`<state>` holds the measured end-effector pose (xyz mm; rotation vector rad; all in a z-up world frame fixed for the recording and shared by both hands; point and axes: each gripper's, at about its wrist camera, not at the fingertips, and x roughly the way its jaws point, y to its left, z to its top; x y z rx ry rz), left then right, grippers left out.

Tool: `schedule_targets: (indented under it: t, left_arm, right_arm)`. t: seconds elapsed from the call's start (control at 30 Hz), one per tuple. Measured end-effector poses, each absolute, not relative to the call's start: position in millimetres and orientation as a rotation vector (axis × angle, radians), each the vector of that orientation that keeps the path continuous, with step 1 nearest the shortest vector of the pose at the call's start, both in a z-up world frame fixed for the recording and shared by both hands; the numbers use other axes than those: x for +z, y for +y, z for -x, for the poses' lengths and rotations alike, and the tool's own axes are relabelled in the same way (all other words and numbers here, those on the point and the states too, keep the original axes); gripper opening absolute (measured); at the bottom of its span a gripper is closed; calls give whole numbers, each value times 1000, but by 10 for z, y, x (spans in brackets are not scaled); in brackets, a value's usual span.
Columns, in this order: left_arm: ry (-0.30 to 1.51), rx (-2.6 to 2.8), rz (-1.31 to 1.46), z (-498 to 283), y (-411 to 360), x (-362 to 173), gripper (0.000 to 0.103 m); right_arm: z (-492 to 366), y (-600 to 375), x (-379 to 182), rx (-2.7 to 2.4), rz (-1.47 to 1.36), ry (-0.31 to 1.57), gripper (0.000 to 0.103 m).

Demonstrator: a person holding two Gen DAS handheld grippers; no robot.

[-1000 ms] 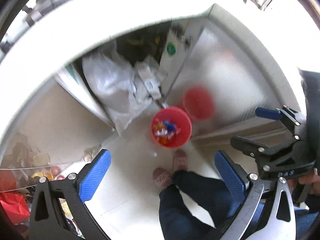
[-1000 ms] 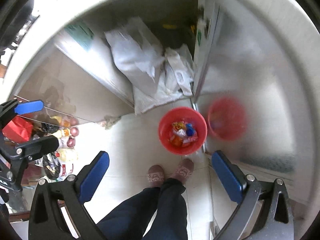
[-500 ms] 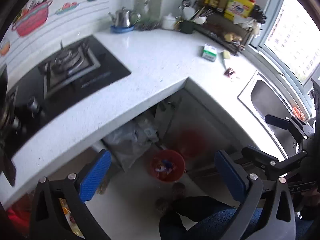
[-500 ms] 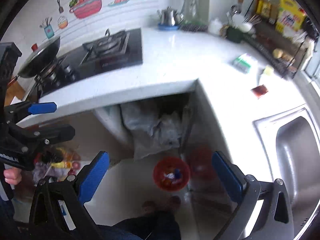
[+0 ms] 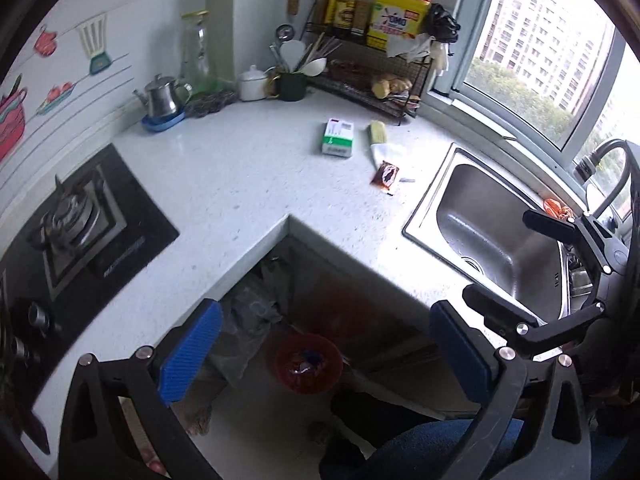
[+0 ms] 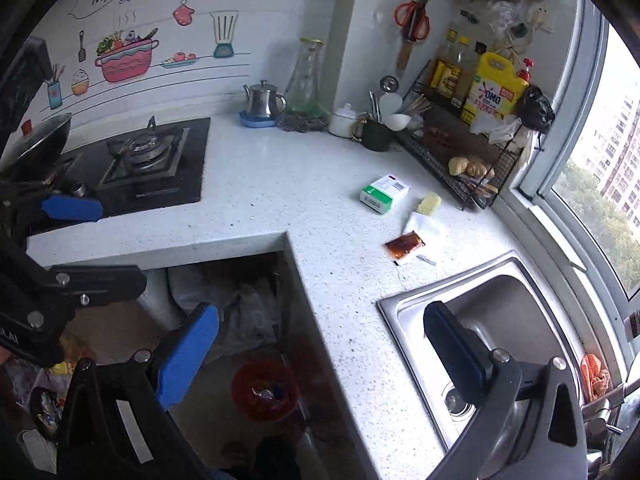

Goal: Collect trash
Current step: 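Raise both tools from the bin back toward the counter items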

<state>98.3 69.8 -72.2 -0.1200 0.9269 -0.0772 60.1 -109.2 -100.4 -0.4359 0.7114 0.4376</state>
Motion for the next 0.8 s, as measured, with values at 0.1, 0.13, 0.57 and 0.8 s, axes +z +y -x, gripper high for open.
schedule_targets:
  t: [0.1,0.13,0.57,0.8]
  left_arm:
    - [919,-68,43,-1198,596,-679,103]
    - [918,-60,23,-1256,571,-669,103]
    - [963,-194,-44,-2530,235,-674,103]
    - [1020,-271,-77,-3218,2,-858,103]
  right_arm:
    - [-752,-1230,-936,417,401,739,102]
    - [-800,-1275,-913,412,387,746,102]
    - [-1733,-1740,-772,341,221,825,102]
    - [-2241,-1949,-867,314,159,883,102]
